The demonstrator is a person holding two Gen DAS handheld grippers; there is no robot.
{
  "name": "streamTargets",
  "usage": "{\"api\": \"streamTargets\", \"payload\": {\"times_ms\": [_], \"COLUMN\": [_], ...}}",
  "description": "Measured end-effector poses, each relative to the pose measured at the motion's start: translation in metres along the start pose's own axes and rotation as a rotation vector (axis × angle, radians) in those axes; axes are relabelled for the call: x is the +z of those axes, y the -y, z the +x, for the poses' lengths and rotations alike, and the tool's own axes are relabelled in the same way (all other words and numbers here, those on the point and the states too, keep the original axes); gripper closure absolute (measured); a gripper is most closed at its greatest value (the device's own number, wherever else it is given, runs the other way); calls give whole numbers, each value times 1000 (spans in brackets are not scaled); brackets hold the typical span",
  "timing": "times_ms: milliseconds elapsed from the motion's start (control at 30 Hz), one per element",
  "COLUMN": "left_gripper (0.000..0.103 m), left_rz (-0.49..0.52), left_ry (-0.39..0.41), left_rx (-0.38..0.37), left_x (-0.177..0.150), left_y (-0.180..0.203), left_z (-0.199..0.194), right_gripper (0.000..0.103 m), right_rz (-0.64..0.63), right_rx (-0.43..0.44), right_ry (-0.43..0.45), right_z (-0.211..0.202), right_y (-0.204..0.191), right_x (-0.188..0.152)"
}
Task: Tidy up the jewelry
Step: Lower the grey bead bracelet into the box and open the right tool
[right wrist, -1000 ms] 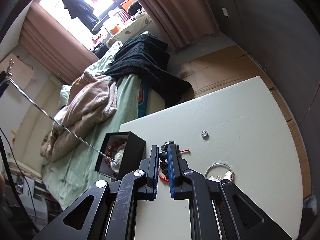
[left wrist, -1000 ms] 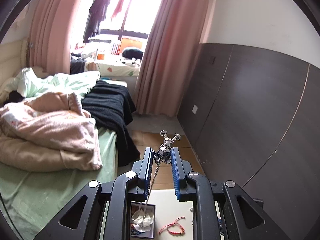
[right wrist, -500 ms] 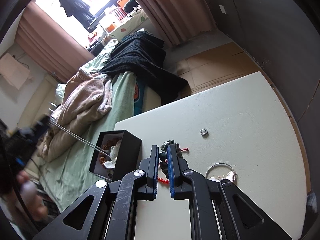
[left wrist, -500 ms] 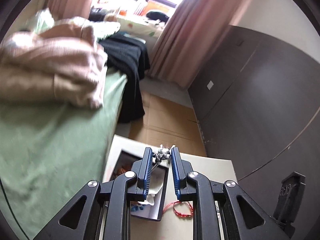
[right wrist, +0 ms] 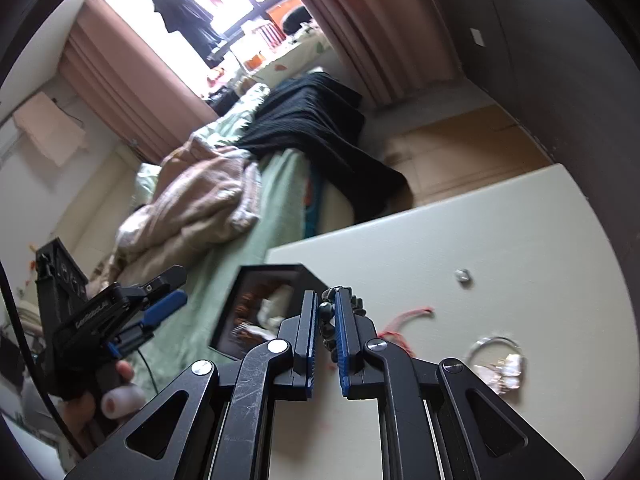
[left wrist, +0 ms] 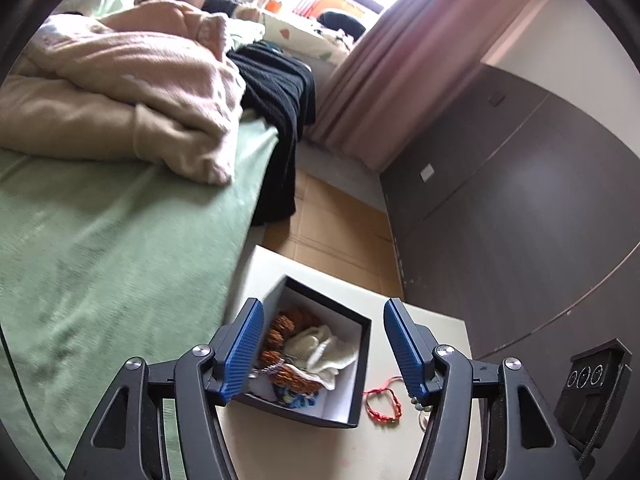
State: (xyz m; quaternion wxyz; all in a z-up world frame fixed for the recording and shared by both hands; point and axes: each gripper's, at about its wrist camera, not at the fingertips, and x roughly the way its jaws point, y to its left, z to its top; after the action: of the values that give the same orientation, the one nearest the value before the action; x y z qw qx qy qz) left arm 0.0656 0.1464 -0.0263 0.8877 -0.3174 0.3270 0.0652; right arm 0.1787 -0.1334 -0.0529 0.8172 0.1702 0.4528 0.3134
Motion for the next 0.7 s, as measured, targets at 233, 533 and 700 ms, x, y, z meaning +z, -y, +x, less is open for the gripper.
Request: {"api": "streamTargets", "payload": {"times_ms": [233,533,700], "left_gripper": [39,39,39], "left_rz": [-53,-57,-38], "left_ry": [36,35,24], "left_rx": [-14,-21,-28], "left_x": [7,4,-2], "left_y": [-22,-22,-12], "left_z": [-18,-21,-18], "right_gripper": [93,56,56], "right_rz": [-6,-15,18], "right_rx": [124,234,184], "right_ry": [20,-62,-57], "right_z": [10,51,39], "right_y": [-36,-73,-52], "right_x": [2,-1,-3]}}
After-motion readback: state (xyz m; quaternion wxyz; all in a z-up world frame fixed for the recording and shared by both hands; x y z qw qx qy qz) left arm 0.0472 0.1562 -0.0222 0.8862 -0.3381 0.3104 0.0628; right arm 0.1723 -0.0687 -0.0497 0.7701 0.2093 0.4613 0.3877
